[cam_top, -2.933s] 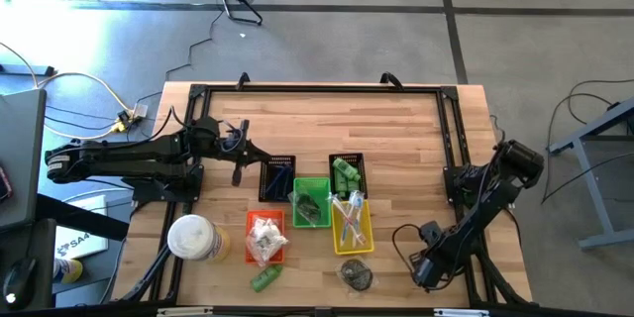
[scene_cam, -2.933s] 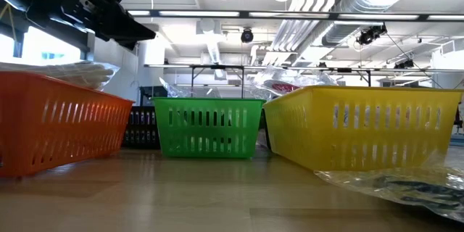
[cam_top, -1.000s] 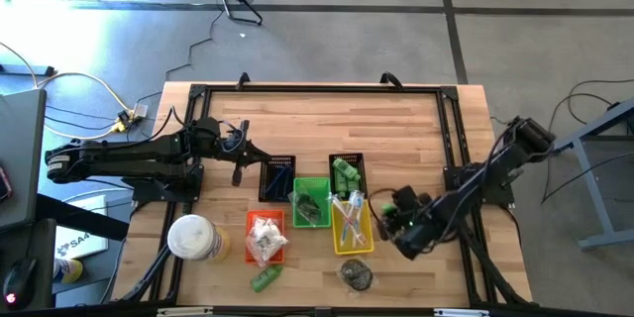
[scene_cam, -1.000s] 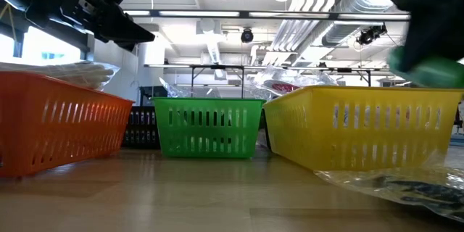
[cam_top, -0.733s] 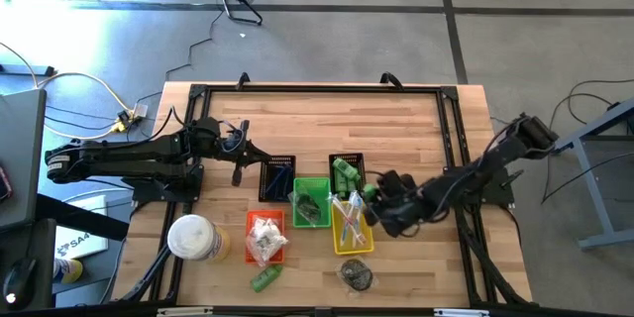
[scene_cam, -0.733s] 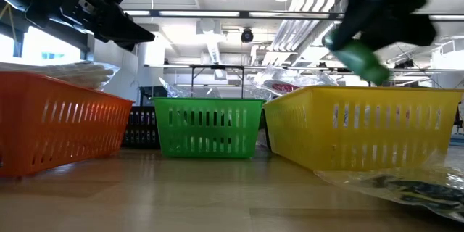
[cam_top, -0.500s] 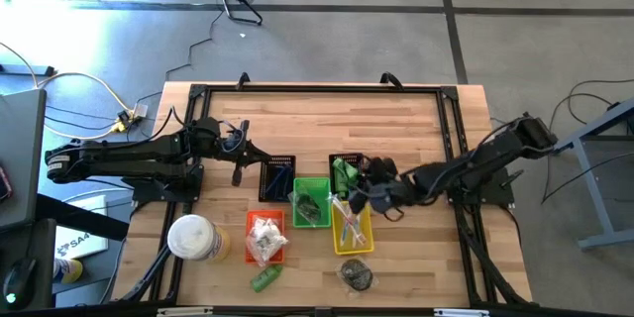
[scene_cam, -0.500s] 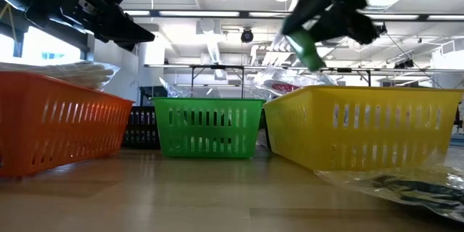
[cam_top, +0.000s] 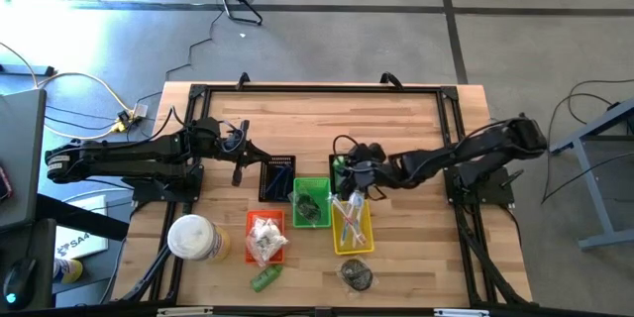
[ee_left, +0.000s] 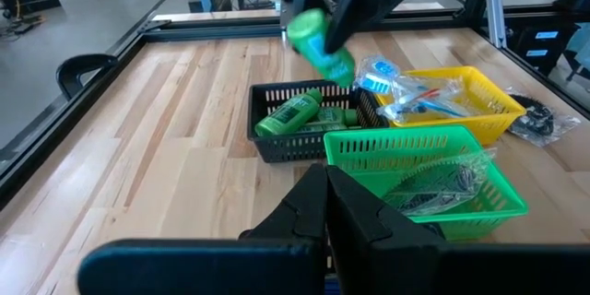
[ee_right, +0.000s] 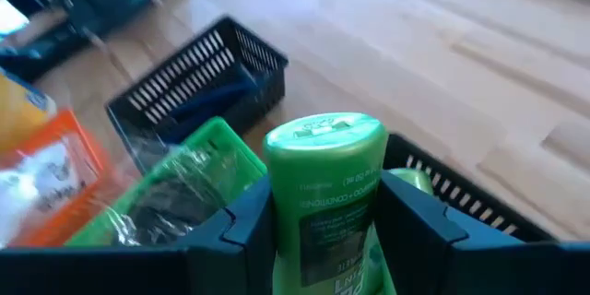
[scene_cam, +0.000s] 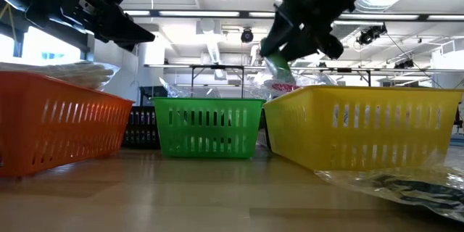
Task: Pick & Place Travel size toiletries
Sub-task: Put the green shampoo into the right black bin
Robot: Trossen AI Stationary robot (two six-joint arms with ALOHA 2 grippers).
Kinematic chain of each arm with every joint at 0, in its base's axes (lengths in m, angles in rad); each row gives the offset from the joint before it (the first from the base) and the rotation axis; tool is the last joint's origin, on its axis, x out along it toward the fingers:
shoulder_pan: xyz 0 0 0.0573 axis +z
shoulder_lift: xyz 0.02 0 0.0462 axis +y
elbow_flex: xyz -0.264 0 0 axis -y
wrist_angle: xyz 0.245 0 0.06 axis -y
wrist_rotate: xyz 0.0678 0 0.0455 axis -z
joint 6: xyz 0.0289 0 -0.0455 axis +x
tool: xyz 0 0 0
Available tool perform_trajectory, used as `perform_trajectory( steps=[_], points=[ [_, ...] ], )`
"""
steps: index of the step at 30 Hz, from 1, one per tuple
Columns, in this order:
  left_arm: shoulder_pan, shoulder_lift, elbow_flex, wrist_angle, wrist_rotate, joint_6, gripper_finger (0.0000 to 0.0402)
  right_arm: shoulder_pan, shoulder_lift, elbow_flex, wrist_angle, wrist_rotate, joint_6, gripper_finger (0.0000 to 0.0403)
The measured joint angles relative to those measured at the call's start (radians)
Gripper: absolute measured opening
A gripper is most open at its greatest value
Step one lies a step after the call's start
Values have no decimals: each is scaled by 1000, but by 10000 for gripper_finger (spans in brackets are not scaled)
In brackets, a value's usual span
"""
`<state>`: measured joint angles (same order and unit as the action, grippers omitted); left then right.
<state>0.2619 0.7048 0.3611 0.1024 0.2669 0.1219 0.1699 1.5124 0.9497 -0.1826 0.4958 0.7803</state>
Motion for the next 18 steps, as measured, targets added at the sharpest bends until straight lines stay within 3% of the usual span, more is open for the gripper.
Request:
perform_trajectory(
  steps=[18],
  points=[
    [0,0,0,1,1,1,0,-35,69,-1,-44,-31,-44,146]
  ],
)
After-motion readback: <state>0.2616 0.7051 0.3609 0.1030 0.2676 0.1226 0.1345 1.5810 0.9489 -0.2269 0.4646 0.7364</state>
